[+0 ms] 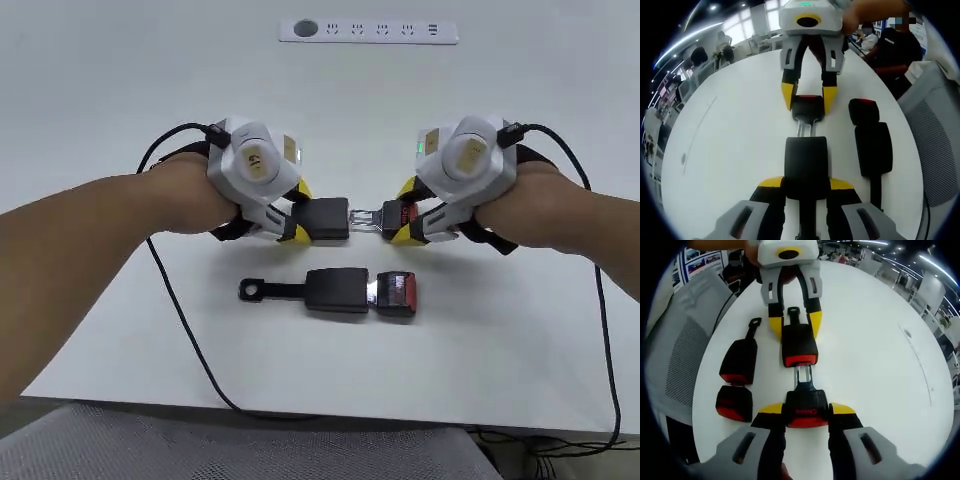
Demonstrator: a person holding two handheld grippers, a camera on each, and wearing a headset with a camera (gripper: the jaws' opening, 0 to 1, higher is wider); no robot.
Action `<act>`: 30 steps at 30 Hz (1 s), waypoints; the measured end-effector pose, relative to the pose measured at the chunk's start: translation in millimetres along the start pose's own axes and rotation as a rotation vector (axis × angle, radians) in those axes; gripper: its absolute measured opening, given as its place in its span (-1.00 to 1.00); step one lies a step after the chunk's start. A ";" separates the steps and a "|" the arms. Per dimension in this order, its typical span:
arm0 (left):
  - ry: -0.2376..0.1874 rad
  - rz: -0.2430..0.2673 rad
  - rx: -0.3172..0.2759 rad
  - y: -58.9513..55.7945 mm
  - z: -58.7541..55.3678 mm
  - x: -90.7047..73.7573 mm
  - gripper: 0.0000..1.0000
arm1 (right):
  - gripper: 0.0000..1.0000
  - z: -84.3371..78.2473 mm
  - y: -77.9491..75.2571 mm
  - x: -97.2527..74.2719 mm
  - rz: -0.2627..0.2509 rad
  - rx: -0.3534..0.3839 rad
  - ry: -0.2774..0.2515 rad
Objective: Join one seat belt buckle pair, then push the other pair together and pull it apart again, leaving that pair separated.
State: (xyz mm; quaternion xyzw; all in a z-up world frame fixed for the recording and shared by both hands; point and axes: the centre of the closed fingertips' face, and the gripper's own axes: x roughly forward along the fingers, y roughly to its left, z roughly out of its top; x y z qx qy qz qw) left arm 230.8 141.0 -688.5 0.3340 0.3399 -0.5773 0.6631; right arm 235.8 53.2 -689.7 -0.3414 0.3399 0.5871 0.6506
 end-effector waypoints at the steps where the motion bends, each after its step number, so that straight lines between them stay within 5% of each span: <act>1: -0.001 -0.001 0.000 0.7 -0.6 0.0 -0.37 | -0.38 1.5 1.0 1.0 0.001 -0.016 0.010; 9: -0.001 -0.001 -0.003 0.1 -0.1 0.6 -0.37 | -0.38 7.6 4.7 0.5 -0.016 -0.067 0.023; 18: -0.023 -0.001 0.017 -1.0 -0.1 1.3 -0.38 | -0.38 11.4 0.7 2.0 0.022 -0.020 -0.057; 30: -0.019 -0.024 0.013 0.4 1.0 0.4 -0.39 | -0.40 17.4 0.7 6.4 0.045 -0.006 -0.060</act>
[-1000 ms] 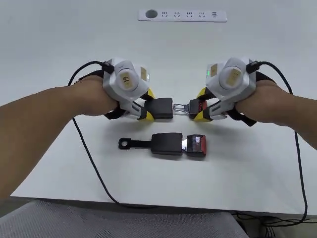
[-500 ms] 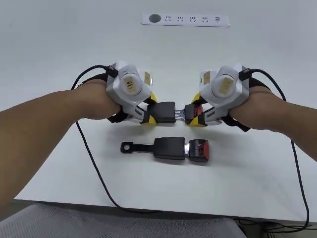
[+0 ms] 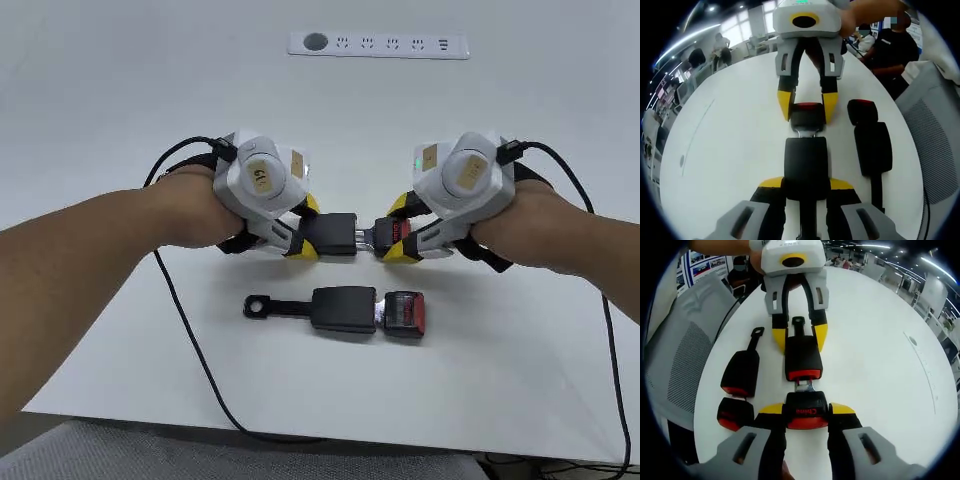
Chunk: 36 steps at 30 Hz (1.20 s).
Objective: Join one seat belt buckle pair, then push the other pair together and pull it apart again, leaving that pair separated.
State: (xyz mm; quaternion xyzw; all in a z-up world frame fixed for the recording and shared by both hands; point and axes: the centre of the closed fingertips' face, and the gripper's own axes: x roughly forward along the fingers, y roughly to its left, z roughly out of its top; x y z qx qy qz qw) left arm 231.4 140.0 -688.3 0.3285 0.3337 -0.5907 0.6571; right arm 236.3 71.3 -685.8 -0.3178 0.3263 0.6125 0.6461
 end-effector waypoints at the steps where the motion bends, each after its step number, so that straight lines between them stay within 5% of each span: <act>1: 0.000 0.000 0.000 0.1 0.2 -0.3 -0.39 | -0.41 0.2 -0.6 0.3 0.000 0.000 0.002; 36: -0.013 -0.014 -0.010 2.7 -0.1 1.2 -0.39 | -0.41 8.1 1.1 8.6 -0.030 -0.024 0.010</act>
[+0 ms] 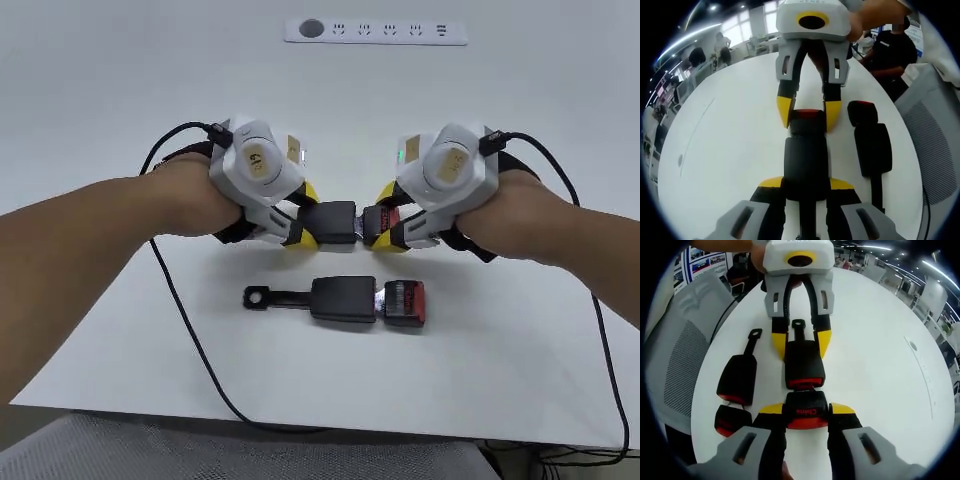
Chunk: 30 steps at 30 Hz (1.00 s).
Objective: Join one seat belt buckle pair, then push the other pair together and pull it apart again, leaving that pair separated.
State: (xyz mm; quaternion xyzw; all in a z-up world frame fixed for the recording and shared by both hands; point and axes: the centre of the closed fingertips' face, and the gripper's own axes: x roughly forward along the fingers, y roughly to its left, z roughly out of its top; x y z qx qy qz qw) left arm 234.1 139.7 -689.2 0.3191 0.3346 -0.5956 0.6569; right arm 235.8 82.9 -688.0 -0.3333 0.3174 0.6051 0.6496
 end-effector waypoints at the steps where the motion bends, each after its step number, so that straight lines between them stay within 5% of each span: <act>1: -0.001 0.001 -0.002 0.0 0.0 0.0 -0.39 | -0.40 0.1 -0.3 -0.6 0.000 0.000 0.000; 30: 0.003 -0.005 0.004 -3.4 2.5 -0.8 -0.38 | -0.37 -26.1 -1.8 -18.9 -0.024 0.009 -0.021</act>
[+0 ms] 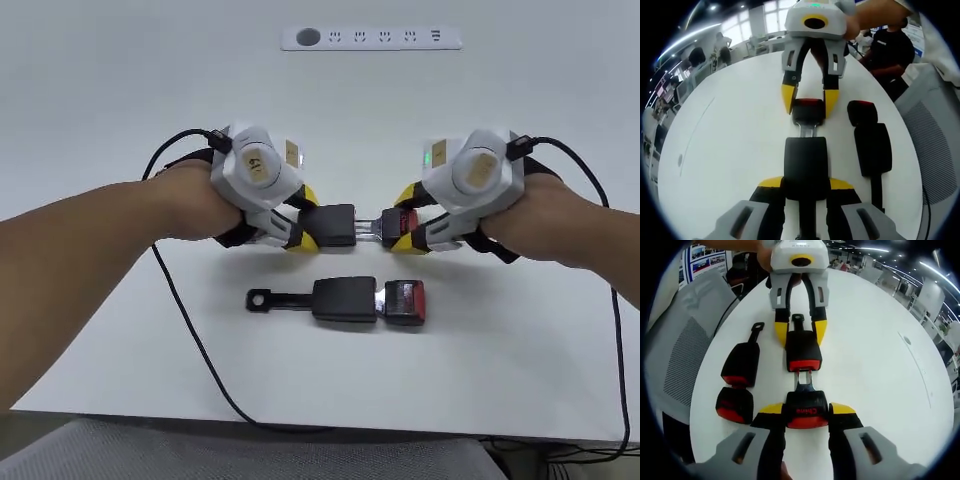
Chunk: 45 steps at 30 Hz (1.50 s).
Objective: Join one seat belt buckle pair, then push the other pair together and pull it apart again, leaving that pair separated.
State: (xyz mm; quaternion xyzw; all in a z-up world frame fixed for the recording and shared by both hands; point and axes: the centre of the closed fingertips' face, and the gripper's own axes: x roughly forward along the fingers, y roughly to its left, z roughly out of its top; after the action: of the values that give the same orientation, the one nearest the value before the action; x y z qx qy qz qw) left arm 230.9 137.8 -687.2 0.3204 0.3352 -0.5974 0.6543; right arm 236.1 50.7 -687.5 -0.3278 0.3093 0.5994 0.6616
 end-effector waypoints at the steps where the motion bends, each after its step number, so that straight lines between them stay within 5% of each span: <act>1: 0.000 -0.001 0.000 -0.1 -0.1 0.1 -0.38 | -0.37 -2.2 -0.1 -0.7 -0.002 0.000 0.003; 24: 0.004 0.002 0.011 2.1 -2.3 0.3 -0.37 | -0.32 -67.8 -5.9 -41.2 -0.010 0.027 0.091; 33: 0.012 0.008 -0.003 4.2 -4.1 1.7 -0.35 | -0.26 -66.5 -10.6 -42.3 -0.032 0.029 0.084; 38: 0.014 0.021 0.010 2.9 -3.4 0.6 -0.34 | -0.06 -65.8 -11.5 -47.9 -0.072 0.021 0.082; 45: -0.028 0.074 -0.005 2.8 18.0 -11.8 -0.25 | 0.10 -47.2 -0.6 -58.6 -0.119 0.075 0.027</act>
State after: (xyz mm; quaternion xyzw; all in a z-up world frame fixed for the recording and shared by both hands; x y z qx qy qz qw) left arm 234.0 130.0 -667.2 0.3223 0.3155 -0.5765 0.6813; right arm 230.6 -22.0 -668.5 -0.3286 0.3204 0.5424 0.7037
